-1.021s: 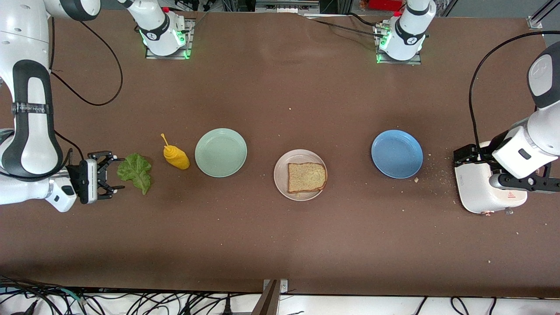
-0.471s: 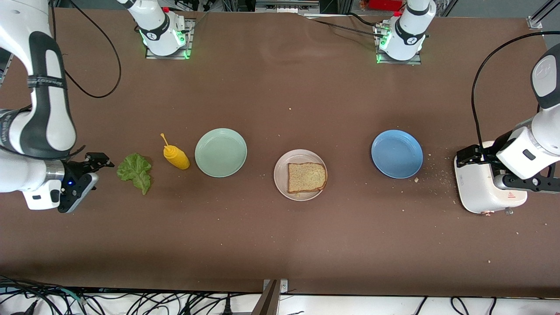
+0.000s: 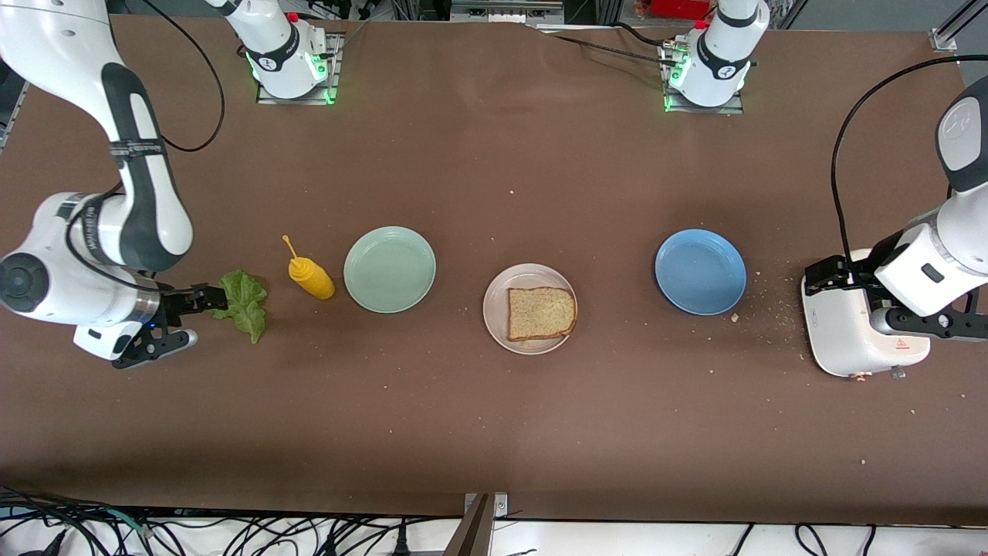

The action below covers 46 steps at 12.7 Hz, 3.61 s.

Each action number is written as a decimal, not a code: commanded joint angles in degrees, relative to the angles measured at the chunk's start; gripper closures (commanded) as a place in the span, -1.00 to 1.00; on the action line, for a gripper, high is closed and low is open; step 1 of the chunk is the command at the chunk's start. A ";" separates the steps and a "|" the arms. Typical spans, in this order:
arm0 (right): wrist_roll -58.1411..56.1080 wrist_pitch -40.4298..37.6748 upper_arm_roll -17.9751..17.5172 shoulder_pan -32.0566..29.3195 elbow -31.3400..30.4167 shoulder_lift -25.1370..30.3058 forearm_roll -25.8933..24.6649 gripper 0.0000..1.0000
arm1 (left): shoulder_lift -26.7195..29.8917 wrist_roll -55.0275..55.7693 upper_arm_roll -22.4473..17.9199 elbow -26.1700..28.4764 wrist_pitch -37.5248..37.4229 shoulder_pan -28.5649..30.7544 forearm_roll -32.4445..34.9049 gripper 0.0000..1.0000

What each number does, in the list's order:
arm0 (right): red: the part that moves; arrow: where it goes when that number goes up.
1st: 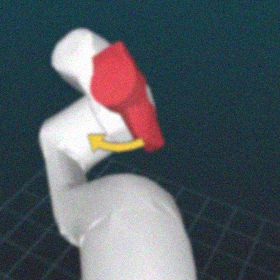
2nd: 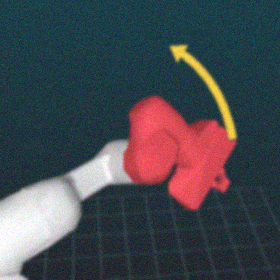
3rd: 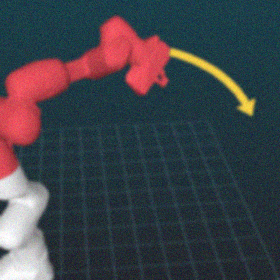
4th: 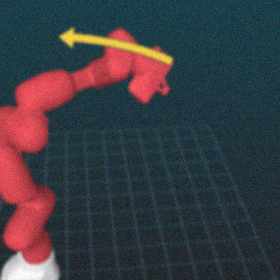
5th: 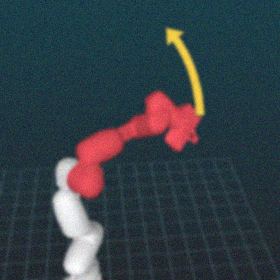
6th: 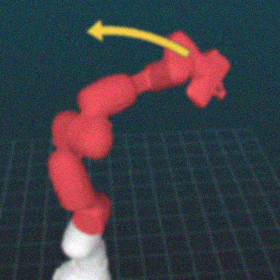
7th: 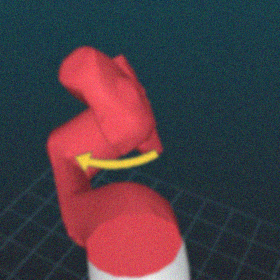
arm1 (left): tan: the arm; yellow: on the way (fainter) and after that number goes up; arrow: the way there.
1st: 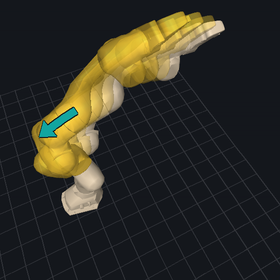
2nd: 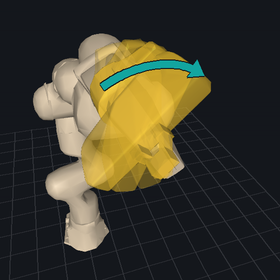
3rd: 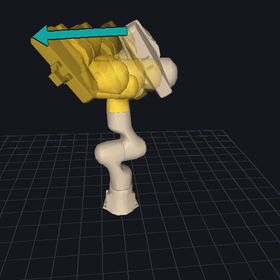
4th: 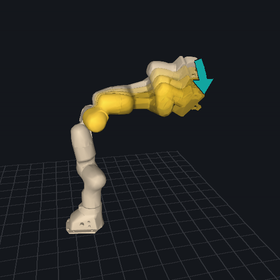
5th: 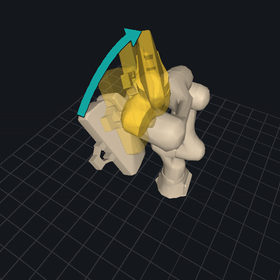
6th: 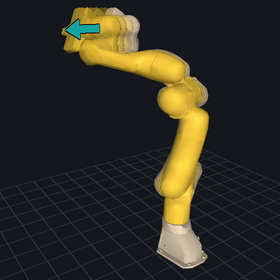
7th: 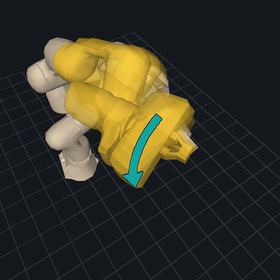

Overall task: Make sandwich in beige plate with both arms
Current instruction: 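Lower the right gripper onto the lettuce leaf and grasp it, then lift the lettuce leaf and carry it over the bread on the beige plate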

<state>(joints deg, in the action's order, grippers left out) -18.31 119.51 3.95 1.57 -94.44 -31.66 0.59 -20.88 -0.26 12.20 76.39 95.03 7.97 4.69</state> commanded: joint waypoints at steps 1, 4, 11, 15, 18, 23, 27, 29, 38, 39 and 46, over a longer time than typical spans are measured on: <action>15.01 4.32 -1.57 0.89 -6.71 2.84 -5.14 -1.00 | -0.92 -0.01 0.19 -1.86 -0.28 -0.14 0.15 -1.00; 19.72 6.51 -2.02 0.98 -8.21 1.09 -6.83 -1.00 | -0.83 -0.09 0.19 -1.95 -0.20 -0.06 0.15 -1.00; 18.93 10.56 -2.02 0.89 -8.22 -3.05 -7.89 -1.00 | 2.33 -0.44 0.81 -0.64 -1.07 0.03 0.58 -1.00; 18.58 13.02 -2.02 0.80 -8.30 -4.72 -7.89 -1.00 | 4.36 -3.17 0.90 0.07 -4.24 0.12 -0.12 -1.00; 17.43 14.78 -1.93 0.37 -8.39 -5.95 -7.80 -0.74 | 4.80 -3.26 0.90 -0.36 -6.35 0.12 -0.47 -1.00; 17.61 15.05 -2.02 0.45 -8.57 -6.30 -7.19 1.00 | 4.62 -3.26 0.90 -0.63 -6.26 0.12 -0.47 -1.00; 17.17 14.96 -1.93 0.45 -7.96 -5.69 -7.71 1.00 | 4.62 -3.26 0.90 -0.63 -6.26 0.21 -0.47 -1.00; 16.12 13.91 -1.93 0.54 -7.69 -3.07 -8.06 1.00 | 4.62 -3.26 0.90 -0.63 -6.26 0.30 -0.47 -1.00; 6.45 -3.32 -6.67 2.21 0.83 8.01 -10.44 1.00 | 4.62 -3.61 0.90 -0.63 -6.26 0.30 -0.47 -1.00; 6.53 -4.54 -7.72 3.17 1.62 8.80 -10.26 1.00 | 4.62 -3.61 0.90 -0.63 -6.26 0.30 -0.47 -1.00; 8.45 -9.13 -17.13 8.26 7.51 8.99 -5.17 1.00 | 4.62 -3.61 0.81 -0.63 -6.26 0.38 -0.47 -1.00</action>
<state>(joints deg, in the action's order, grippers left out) -10.55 110.80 -11.66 7.97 -87.64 -22.27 -5.63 -17.11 -2.59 13.00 75.58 89.60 7.99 4.69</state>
